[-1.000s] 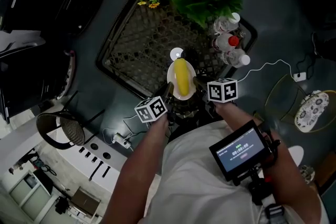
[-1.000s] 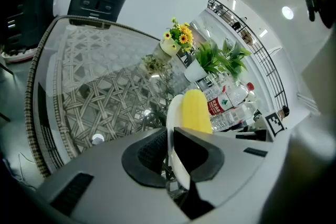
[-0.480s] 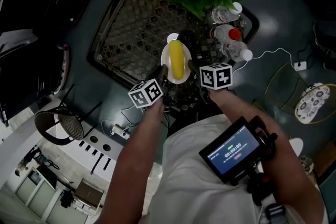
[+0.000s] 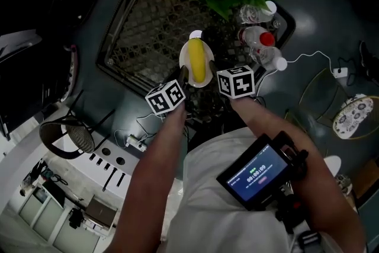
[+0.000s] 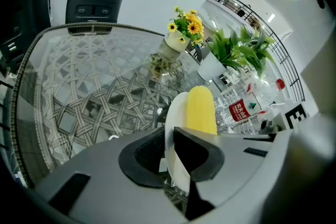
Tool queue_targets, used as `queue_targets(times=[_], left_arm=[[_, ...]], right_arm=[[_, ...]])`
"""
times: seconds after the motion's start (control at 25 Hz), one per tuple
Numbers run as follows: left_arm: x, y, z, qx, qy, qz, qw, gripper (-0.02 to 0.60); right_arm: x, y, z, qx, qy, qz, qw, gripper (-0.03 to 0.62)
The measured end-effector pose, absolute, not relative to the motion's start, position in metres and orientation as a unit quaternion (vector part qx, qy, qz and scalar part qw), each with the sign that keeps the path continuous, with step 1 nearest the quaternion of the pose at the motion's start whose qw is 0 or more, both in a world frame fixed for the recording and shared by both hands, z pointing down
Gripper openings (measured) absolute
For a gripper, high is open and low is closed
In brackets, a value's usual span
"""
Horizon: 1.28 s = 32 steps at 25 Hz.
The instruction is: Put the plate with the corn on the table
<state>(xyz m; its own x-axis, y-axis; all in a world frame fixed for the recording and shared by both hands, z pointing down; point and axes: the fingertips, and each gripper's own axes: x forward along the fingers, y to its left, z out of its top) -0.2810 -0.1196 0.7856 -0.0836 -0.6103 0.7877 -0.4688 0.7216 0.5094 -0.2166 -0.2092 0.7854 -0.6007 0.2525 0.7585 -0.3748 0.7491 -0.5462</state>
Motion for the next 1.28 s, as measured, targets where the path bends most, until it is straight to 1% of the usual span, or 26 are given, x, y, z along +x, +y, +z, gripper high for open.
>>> queue_targets(times=[0.32,0.6,0.72,0.92,1.08,1.28], left_arm=[[-0.279,-0.119,0.791,0.346,-0.739,-0.053,0.575,0.046],[-0.277,-0.122,0.79,0.346,-0.735,-0.036,0.583,0.048],[-0.279,-0.12,0.79,0.347,-0.736,-0.027,0.581,0.053],[-0.284,-0.115,0.788,0.334,-0.754,-0.019,0.566,0.092],[-0.285,-0.106,0.783,0.333,-0.761,-0.024,0.556,0.092],[-0.278,-0.084,0.773,0.33,-0.771,-0.028,0.544,0.092]], right_arm=[[-0.218,-0.21,0.786,0.017,-0.829,0.333,0.449,0.041],[-0.219,-0.21,0.785,-0.005,-0.841,0.285,0.46,0.044],[-0.221,-0.209,0.785,-0.007,-0.844,0.284,0.454,0.044],[-0.223,-0.221,0.781,0.007,-0.853,0.293,0.432,0.044],[-0.219,-0.226,0.78,0.017,-0.854,0.301,0.424,0.044],[-0.21,-0.225,0.775,0.031,-0.863,0.283,0.418,0.044]])
